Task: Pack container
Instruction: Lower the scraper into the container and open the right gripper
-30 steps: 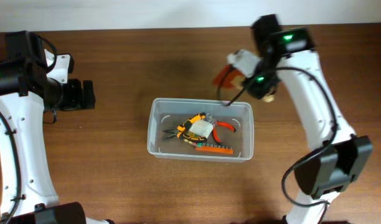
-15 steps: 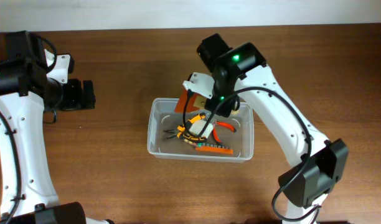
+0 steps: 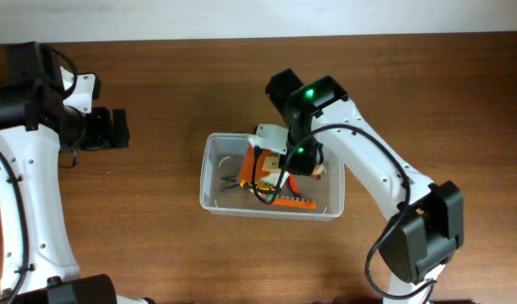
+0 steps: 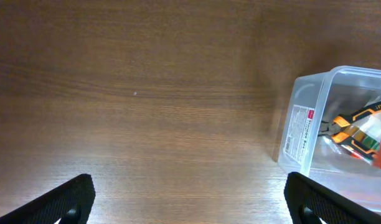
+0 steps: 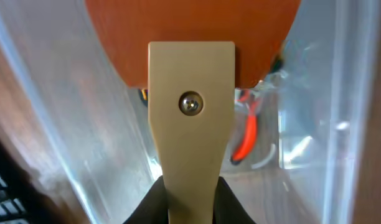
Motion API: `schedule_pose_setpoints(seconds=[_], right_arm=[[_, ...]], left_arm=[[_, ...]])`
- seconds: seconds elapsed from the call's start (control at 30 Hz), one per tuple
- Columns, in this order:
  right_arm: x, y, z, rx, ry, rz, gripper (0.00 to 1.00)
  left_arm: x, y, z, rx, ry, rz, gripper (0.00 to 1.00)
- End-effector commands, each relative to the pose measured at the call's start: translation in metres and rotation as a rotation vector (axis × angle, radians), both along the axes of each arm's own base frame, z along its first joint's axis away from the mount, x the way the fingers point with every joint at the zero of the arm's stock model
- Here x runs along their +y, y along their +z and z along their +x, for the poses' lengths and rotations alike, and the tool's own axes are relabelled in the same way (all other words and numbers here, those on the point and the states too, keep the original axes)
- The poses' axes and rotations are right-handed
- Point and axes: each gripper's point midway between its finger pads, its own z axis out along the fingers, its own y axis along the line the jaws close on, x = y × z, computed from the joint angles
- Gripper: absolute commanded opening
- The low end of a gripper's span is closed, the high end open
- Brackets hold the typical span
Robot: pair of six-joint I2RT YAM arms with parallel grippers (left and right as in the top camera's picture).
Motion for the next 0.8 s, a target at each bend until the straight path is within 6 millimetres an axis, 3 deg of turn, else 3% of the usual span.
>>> schedule_pose_setpoints(seconds=[0.0, 0.23, 0.4, 0.53, 0.67, 0.77], right_arm=[[0.003, -0.009, -0.006, -0.001, 0.053, 0.027, 0.16], [0.002, -0.038, -0.007, -0.010, 0.120, 0.030, 0.15], [0.005, -0.046, 0.002, -0.050, 0.121, 0.043, 0.19], [0.001, -0.046, 0.016, -0.102, 0.108, 0.027, 0.39], [-0.010, -0.046, 0.021, -0.116, 0.083, -0.014, 0.51], [-0.011, -0.044, 0.022, -0.114, 0.022, -0.012, 0.71]], left_arm=[[-0.002, 0.002, 0.003, -0.010, 0.007, -0.012, 0.99], [-0.002, 0.002, 0.003, -0.010, 0.007, -0.012, 0.99], [-0.002, 0.002, 0.003, -0.010, 0.007, -0.012, 0.99], [-0.002, 0.002, 0.003, -0.010, 0.007, -0.012, 0.99], [-0.002, 0.002, 0.003, -0.010, 0.007, -0.012, 0.99], [-0.002, 0.002, 0.003, -0.010, 0.007, -0.012, 0.99]])
